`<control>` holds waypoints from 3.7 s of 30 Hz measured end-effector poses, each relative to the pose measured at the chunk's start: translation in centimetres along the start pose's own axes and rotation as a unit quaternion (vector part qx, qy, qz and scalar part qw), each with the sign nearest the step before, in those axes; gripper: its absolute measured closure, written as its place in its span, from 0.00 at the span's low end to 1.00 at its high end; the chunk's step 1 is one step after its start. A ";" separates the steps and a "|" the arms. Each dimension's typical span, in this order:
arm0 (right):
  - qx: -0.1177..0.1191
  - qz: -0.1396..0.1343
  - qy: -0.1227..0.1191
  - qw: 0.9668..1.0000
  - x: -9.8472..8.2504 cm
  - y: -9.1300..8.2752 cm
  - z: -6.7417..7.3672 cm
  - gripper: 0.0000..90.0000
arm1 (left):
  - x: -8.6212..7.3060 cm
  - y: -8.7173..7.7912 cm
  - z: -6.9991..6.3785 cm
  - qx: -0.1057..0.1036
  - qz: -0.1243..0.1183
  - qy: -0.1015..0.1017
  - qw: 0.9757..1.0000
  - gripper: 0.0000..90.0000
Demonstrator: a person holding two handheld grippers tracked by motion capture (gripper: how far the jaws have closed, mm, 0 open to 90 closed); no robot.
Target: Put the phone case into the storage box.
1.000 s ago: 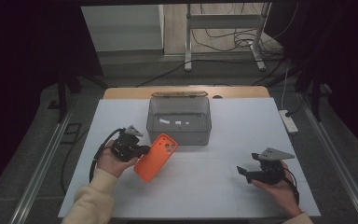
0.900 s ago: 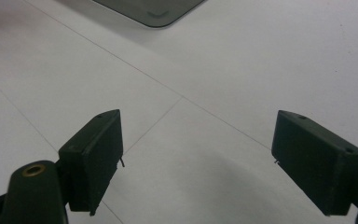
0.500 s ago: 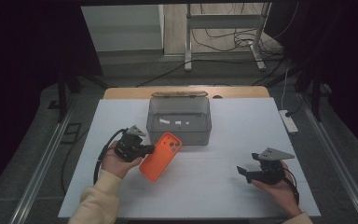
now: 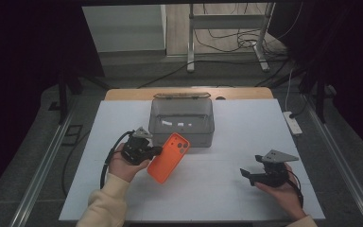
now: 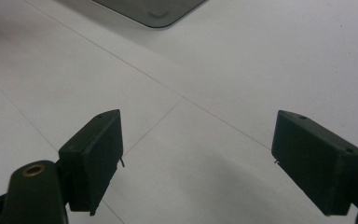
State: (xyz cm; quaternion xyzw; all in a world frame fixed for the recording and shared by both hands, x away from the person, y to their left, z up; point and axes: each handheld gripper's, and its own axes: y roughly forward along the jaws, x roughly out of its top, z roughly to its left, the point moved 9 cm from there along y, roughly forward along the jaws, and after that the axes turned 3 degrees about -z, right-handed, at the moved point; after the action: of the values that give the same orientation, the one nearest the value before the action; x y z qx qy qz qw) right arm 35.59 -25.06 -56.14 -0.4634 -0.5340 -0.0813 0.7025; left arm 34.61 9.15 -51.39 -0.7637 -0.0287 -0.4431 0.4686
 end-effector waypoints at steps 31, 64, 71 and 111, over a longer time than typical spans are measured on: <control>0.033 -0.050 0.055 0.997 1.7 -0.1 1.5 0.19 | 1.0 0.8 -0.4 -0.004 -0.030 -0.011 0.999 0.99; 0.021 -0.067 0.097 0.993 1.7 0.3 0.5 0.23 | 4.4 0.1 -0.5 0.002 -0.083 -0.019 0.996 0.99; 0.020 -0.069 0.097 0.993 1.8 0.3 0.4 0.23 | 5.2 0.4 -0.9 0.002 -0.093 -0.014 0.996 0.99; 0.023 -0.079 0.089 0.993 2.5 0.6 1.0 0.23 | 7.6 1.0 -0.6 0.000 -0.120 -0.001 0.993 0.99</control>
State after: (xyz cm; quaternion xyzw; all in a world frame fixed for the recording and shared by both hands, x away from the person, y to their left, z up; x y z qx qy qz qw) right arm 36.31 -23.04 -54.38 -0.3943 -0.5062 -0.1653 0.7490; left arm 39.24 5.31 -46.67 -0.7549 -0.1205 -0.4956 0.4122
